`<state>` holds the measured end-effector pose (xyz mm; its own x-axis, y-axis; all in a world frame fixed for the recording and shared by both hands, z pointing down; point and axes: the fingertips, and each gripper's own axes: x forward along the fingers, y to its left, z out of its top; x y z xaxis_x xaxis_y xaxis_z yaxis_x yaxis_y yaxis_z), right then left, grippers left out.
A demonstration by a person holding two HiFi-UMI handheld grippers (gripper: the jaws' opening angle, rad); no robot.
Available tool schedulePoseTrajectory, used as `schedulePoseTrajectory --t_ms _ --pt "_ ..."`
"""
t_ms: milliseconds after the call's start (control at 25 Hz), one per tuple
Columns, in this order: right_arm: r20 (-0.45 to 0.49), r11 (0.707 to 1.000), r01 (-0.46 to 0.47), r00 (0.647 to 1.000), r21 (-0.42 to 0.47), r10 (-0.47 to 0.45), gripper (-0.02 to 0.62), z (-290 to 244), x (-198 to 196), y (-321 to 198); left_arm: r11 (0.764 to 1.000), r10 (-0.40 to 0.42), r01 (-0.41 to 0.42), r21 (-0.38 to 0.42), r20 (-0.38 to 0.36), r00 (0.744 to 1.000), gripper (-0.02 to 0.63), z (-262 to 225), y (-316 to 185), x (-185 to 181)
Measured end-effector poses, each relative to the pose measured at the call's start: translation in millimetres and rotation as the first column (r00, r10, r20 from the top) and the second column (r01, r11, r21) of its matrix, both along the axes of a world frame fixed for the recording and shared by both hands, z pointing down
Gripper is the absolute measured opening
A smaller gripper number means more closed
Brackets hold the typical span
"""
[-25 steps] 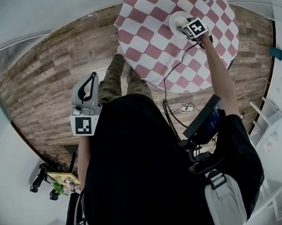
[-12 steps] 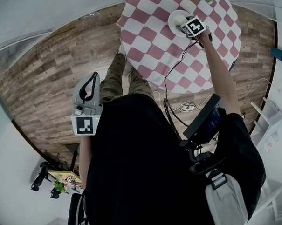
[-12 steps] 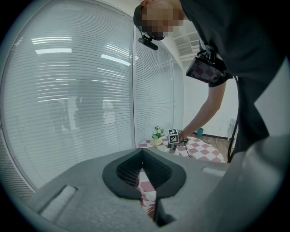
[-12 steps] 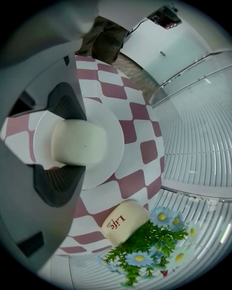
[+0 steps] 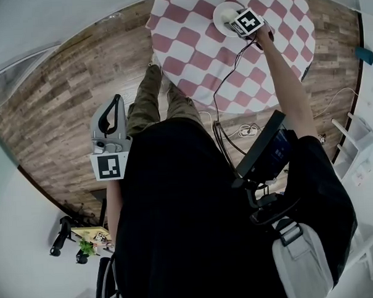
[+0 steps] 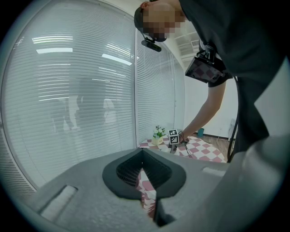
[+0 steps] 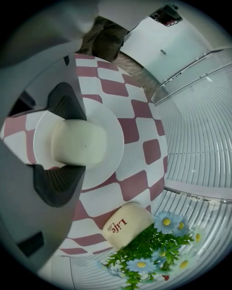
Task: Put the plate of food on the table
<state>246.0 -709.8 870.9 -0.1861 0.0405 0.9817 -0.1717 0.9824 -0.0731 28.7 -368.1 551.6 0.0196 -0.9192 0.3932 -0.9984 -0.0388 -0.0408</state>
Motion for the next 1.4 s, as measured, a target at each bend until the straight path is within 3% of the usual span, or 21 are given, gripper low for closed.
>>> schedulePoseTrajectory --t_ms 1120,1400 --pt "-0.023 0.998 0.015 1.000 0.056 -0.014 0.316 12 1 0 1.000 0.000 0.000 -0.004 -0.009 1.000 -0.006 0 -4 -2" --pt "-0.020 0.996 -0.028 0.999 0.088 0.030 0.324 14 5 -3 1.000 -0.001 0.001 0.015 0.000 1.000 -0.006 -2 -2 0"
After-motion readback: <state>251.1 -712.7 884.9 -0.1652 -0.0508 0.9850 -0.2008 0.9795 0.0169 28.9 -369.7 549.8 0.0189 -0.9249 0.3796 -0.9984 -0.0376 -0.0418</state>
